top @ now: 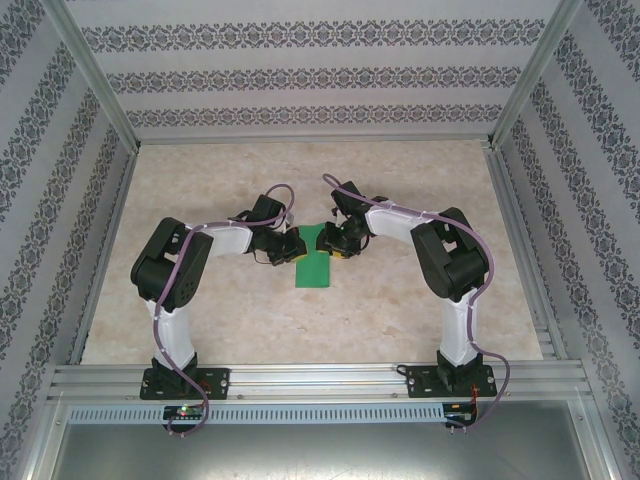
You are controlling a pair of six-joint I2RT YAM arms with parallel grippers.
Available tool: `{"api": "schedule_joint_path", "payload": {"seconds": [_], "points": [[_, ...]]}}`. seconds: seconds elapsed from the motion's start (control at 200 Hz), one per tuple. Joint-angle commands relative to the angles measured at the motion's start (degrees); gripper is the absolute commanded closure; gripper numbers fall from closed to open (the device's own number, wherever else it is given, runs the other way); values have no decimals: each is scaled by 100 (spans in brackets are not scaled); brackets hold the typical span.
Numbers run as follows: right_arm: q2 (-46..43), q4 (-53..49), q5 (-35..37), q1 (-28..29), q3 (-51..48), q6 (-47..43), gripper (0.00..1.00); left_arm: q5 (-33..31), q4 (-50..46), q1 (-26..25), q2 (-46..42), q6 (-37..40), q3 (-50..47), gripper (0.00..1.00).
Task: Fold a paper plane with a square sheet of paper (pick it up from the middle)
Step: Hold the square sheet of paper at the center of the table.
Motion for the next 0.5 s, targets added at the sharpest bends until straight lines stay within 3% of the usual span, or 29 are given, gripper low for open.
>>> {"api": "schedule_joint_path", "payload": {"seconds": [0.0, 0.26, 0.495], "points": [[1047, -346, 1149, 77, -477, -39, 60, -210, -381, -94, 186, 212, 107, 100], [807, -362, 960, 89, -461, 23, 59, -686, -1190, -101, 256, 531, -102, 100], [-662, -202, 628, 19, -547, 231, 52, -841, -1598, -115, 520, 687, -82, 100]]}}
